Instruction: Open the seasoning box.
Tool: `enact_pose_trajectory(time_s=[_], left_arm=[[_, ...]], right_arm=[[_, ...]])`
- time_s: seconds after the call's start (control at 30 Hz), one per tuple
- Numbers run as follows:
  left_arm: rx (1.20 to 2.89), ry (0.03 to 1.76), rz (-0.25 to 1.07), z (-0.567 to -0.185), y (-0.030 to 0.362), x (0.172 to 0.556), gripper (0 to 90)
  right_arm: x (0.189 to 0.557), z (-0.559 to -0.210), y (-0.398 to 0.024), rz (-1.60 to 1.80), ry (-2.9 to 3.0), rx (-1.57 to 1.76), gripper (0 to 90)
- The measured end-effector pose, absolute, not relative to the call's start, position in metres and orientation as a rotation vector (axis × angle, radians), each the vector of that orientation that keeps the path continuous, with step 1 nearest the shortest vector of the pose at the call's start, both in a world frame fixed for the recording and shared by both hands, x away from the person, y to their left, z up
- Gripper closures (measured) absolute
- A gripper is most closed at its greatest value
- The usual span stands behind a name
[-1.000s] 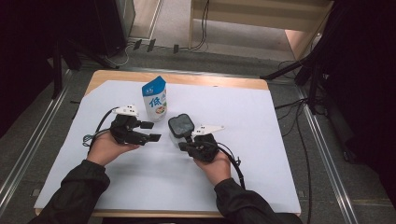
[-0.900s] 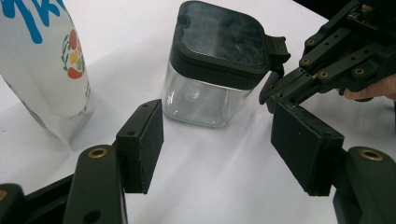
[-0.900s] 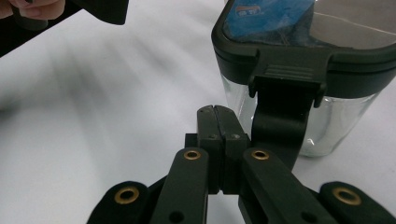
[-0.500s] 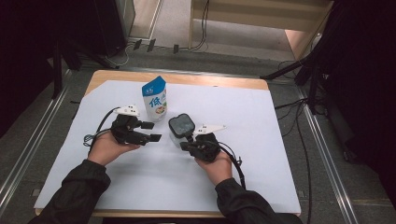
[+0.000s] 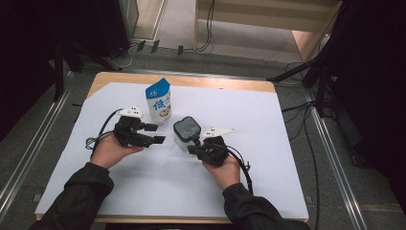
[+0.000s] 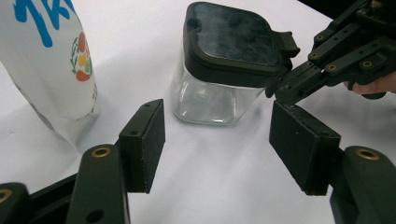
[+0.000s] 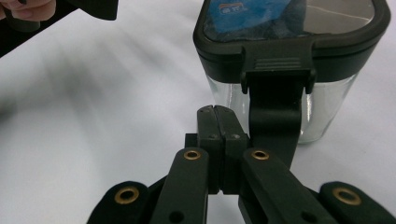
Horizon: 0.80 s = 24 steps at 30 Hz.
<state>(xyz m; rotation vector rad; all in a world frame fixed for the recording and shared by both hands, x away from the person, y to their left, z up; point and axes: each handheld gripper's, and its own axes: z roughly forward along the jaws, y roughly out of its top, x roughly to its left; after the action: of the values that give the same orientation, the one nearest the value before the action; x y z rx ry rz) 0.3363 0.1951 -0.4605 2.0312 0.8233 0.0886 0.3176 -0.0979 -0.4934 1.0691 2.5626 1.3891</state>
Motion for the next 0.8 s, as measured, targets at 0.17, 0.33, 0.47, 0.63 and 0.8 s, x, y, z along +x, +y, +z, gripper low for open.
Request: enact_pose_trajectory(time_s=[0.17,0.33,0.47,0.63,0.8], left_arm=[[2.029,0.813,0.074,-0.461,0.194,0.337,44.5],[2.031,0.813,0.073,-0.463,0.193,0.339,45.2],[2.029,0.81,0.073,-0.464,0.19,0.339,43.4],[2.031,0.791,0.07,-0.465,0.187,0.34,45.6],[2.032,0.775,0.079,-0.466,0.184,0.341,52.6]], right_arm=[[0.319,-0.493,-0.102,1.386,2.549,1.091,90.0],[0.319,-0.492,-0.106,1.383,2.54,1.108,90.0],[0.321,-0.492,-0.111,1.388,2.525,1.12,90.0],[0.324,-0.491,-0.118,1.376,2.507,1.156,90.0],[0.327,-0.491,-0.125,1.373,2.489,1.178,90.0]])
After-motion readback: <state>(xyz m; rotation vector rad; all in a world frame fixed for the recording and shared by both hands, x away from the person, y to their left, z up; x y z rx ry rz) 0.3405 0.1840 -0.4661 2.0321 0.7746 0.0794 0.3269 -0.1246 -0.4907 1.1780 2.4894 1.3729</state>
